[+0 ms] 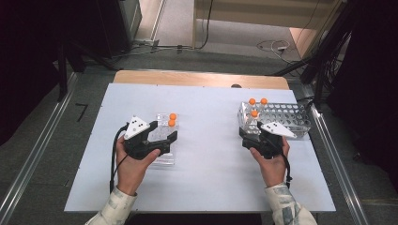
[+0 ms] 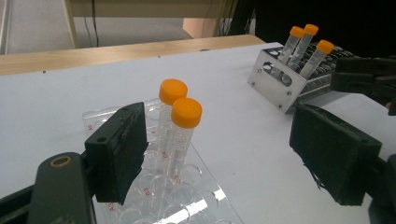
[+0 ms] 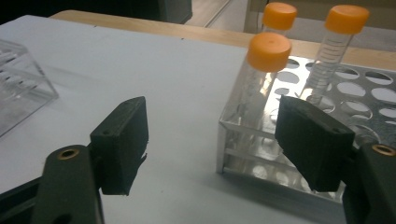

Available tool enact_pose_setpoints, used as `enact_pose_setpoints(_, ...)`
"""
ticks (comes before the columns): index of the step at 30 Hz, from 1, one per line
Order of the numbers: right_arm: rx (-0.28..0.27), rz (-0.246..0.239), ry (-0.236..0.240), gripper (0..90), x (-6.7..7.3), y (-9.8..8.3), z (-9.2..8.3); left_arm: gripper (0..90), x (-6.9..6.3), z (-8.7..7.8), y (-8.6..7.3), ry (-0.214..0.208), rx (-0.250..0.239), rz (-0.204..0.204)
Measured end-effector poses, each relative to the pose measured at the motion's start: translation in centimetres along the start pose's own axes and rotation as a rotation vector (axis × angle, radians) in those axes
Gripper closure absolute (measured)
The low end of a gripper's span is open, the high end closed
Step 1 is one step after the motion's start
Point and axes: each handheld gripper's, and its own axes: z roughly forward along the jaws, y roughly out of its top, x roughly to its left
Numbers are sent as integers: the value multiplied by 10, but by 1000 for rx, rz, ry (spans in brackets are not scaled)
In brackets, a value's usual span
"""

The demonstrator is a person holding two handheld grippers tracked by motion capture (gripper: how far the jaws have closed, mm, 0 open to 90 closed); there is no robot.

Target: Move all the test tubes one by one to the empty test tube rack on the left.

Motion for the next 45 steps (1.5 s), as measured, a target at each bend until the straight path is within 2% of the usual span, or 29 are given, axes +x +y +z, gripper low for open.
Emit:
enact_pose_setpoints(7, -19, -15, -32, 403, -11, 4, 12, 196, 2, 0, 0, 0, -1, -5)
enact_pose_setpoints(11, -23, -6, -39, 456, -18, 5, 18, 196, 2, 0, 0, -2, 0, -5)
enact_pose_setpoints(23, -19, 17, -26, 594, -27, 4, 31, 197, 3, 1, -1, -4, 6, -6)
enact_pose_setpoints(38, -17, 3, -14, 711, -27, 2, 38, 198, 2, 3, -3, -7, 11, -6)
enact_pose_setpoints(45, -38, 2, -13, 718, -28, 7, 33, 198, 2, 3, -3, -7, 15, -7)
